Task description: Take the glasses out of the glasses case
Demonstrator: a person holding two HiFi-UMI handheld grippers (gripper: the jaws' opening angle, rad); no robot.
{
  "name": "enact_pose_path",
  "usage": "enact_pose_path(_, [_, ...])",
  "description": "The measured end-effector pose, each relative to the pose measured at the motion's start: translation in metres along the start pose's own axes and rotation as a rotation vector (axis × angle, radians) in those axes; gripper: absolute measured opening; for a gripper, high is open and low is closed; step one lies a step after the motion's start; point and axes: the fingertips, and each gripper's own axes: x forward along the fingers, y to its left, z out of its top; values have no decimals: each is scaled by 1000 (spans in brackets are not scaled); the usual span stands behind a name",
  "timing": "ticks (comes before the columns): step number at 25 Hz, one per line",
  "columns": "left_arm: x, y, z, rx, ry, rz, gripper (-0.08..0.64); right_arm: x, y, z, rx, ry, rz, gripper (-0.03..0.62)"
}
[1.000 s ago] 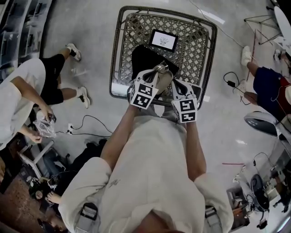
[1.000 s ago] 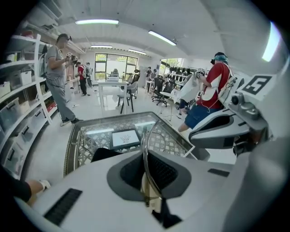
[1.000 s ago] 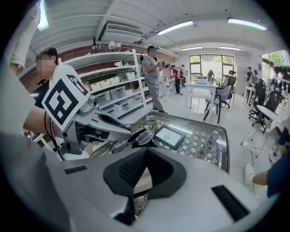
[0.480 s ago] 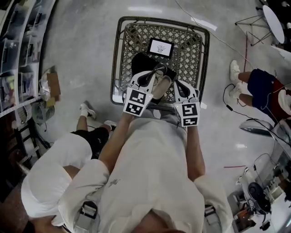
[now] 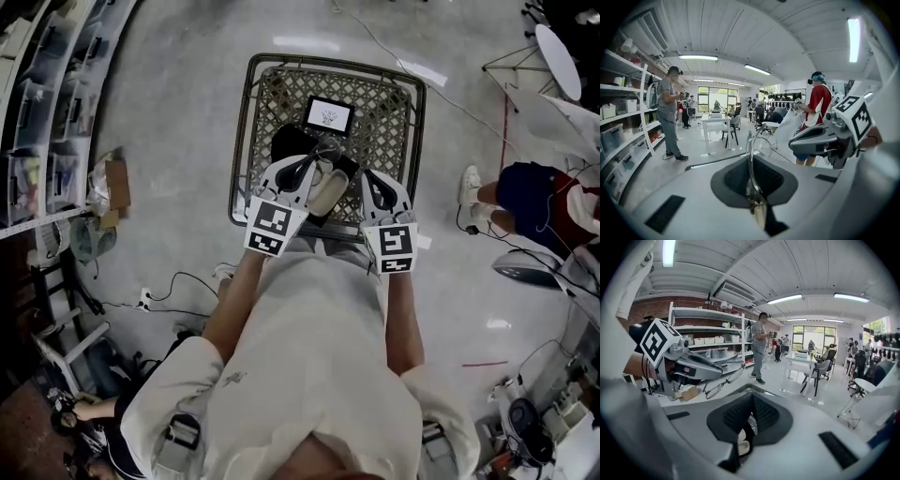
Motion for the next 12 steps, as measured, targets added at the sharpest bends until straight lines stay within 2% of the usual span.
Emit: enact_pose_path(12, [-23,-20,36,40,-84,42,26,-25,-3,29,-56,-86,51,6])
